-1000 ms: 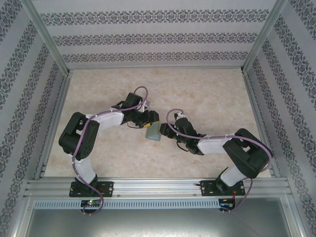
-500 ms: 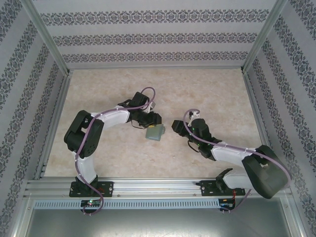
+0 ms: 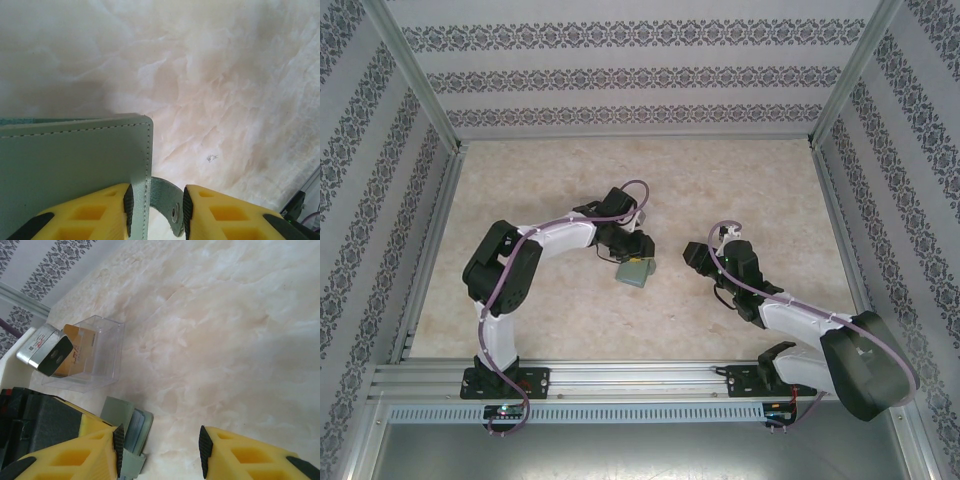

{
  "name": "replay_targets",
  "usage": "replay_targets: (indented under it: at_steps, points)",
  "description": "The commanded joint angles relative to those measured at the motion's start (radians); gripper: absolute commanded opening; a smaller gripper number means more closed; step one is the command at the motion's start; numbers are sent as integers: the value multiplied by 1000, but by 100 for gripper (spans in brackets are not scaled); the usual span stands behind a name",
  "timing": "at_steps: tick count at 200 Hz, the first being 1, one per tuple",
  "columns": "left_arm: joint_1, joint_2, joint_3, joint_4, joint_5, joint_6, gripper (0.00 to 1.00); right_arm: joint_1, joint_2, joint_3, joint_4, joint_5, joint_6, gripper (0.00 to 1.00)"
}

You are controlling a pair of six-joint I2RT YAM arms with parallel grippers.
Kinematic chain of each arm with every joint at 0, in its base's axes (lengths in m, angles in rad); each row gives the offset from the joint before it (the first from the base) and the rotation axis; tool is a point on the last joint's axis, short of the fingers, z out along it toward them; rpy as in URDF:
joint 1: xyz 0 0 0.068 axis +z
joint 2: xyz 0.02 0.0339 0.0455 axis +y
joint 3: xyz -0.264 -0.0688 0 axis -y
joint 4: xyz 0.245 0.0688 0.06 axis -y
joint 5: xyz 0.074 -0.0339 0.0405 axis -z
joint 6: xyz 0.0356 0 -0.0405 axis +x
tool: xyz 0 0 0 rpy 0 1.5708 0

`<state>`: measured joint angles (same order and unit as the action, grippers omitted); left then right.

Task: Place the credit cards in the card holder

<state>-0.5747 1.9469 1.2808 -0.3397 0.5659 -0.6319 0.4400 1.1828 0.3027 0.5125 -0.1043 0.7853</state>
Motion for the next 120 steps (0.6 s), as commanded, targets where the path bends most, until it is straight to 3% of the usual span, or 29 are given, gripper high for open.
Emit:
replay_targets:
  at_steps: [1, 80, 101, 120]
  points:
    - [-30, 27, 41, -75, -15, 52, 31, -12, 8, -13, 8, -29, -15, 46]
    - [-45, 29, 61, -125, -8, 95, 16, -30, 42, 0, 17, -58, -11, 46]
    - [-45, 40, 76, -127, 0, 95, 30, -32, 56, 6, 18, -61, -6, 46]
    - [-45, 38, 78, -116, 5, 94, 34, -32, 65, 14, 17, -71, -4, 46]
